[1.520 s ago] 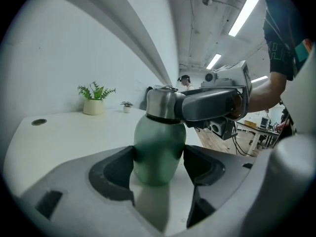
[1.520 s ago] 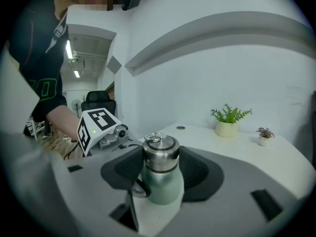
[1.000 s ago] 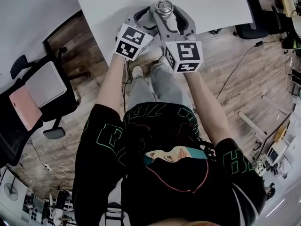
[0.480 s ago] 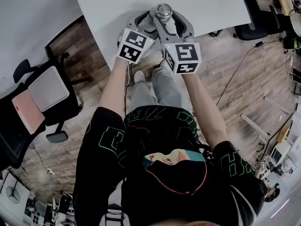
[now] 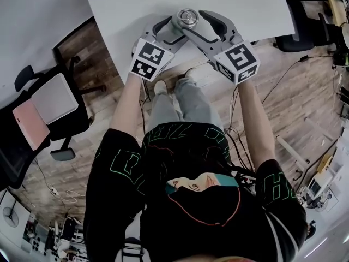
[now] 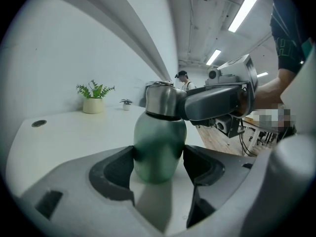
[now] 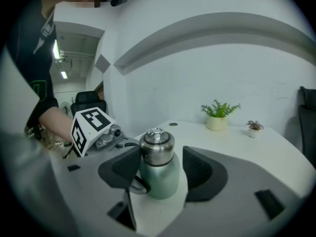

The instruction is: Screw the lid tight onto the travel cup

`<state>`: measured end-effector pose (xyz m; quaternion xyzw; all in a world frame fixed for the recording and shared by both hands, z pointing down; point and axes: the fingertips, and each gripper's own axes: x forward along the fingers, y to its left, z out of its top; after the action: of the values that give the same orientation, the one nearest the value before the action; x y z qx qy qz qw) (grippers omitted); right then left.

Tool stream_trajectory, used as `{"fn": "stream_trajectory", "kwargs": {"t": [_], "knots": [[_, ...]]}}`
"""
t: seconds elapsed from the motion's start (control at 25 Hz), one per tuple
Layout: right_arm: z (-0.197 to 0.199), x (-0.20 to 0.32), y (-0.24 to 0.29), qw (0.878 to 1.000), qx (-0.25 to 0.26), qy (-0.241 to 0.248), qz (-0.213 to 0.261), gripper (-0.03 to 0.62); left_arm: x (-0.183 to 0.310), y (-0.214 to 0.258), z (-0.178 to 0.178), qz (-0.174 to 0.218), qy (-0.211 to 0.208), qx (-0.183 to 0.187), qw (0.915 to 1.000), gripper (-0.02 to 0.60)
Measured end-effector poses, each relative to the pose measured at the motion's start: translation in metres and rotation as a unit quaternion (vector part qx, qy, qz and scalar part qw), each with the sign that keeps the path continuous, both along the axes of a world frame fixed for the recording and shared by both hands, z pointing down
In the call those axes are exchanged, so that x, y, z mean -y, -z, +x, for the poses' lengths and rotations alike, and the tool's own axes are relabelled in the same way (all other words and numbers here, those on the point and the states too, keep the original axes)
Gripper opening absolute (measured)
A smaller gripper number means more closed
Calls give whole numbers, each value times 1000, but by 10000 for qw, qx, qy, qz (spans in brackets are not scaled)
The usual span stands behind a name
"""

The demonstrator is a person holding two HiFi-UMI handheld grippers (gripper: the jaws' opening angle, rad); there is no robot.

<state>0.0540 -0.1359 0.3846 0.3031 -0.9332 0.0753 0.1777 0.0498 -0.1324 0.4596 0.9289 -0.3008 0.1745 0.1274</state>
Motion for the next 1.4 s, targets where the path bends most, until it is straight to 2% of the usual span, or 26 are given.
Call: {"fn": "stream_trajectory", "kwargs": {"t": [0.2,0.36,0.52,0.68,0.8,1.12,1.28,1.4], "knots": [[-7,-2,10,9953,-7,959,143,242,0,1,1,31,16,25,10000,325],[-12,-2,10,9938,284,1072,63,229,0,0,-2,11,71,21,10000,324],[-10,-3,7,9961,547,689,38,225,0,-2,-1,56,52,59,10000,324],[-9,-4,4,9988,442,147,145,224,-2,-3,-2,73,54,76,9999,324],[-9,-4,3,9982,318,-453,233,224,-1,-4,-2,76,62,78,9999,324],[-9,-3,1,9797,208,-1976,276,222,1,-4,-3,82,83,91,9999,324],[-7,-3,0,9696,130,-2420,328,222,0,-4,-1,78,69,95,9999,324],[-8,-3,-3,9718,-74,-2332,344,222,0,-4,-1,59,74,81,9999,324]]}}
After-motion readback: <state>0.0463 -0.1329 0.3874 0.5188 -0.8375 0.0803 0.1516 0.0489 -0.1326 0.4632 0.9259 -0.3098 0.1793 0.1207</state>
